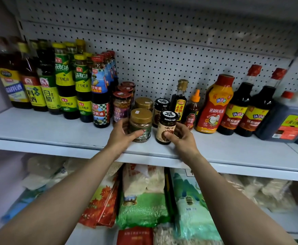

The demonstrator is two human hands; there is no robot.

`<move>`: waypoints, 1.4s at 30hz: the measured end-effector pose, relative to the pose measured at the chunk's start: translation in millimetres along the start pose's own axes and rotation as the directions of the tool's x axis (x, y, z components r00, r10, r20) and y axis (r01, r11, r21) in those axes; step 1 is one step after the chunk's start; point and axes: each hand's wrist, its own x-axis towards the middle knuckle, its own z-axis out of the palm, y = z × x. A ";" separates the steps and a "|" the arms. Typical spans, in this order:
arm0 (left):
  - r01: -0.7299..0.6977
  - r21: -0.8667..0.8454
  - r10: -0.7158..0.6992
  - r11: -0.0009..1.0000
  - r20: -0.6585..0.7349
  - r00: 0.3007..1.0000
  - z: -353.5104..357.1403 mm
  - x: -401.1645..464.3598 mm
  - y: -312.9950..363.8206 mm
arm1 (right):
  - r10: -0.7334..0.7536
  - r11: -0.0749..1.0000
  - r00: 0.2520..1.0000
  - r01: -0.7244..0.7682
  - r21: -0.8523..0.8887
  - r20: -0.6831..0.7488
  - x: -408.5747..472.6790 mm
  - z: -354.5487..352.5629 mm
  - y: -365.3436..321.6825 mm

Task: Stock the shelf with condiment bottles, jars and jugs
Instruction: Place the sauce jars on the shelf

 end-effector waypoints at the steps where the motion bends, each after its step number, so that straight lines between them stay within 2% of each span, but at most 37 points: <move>1: 0.000 0.012 0.000 1.000 0.001 1.000 0.7 0.3 0.0 | -0.008 1.000 1.000 0.008 -0.015 -0.003 0.9 0.7 0.0; 11: 0.026 0.178 0.003 0.984 -0.160 0.987 13.9 12.4 -5.2 | -0.029 0.992 0.998 0.021 -0.125 -0.060 10.6 10.4 -0.3; 24: 0.101 0.255 -0.041 0.962 -0.229 0.973 20.4 15.3 -5.4 | 0.000 0.979 0.995 -0.020 -0.204 -0.097 26.7 20.3 -3.8; 33: 0.097 0.286 -0.022 0.953 -0.257 0.966 24.9 13.7 -4.2 | -0.015 0.987 0.997 0.002 -0.161 -0.078 25.9 19.3 1.1; 42: 0.185 0.302 -0.074 0.935 -0.344 0.936 35.1 17.3 -0.6 | 0.004 0.988 0.994 -0.021 -0.150 -0.111 29.3 22.9 1.9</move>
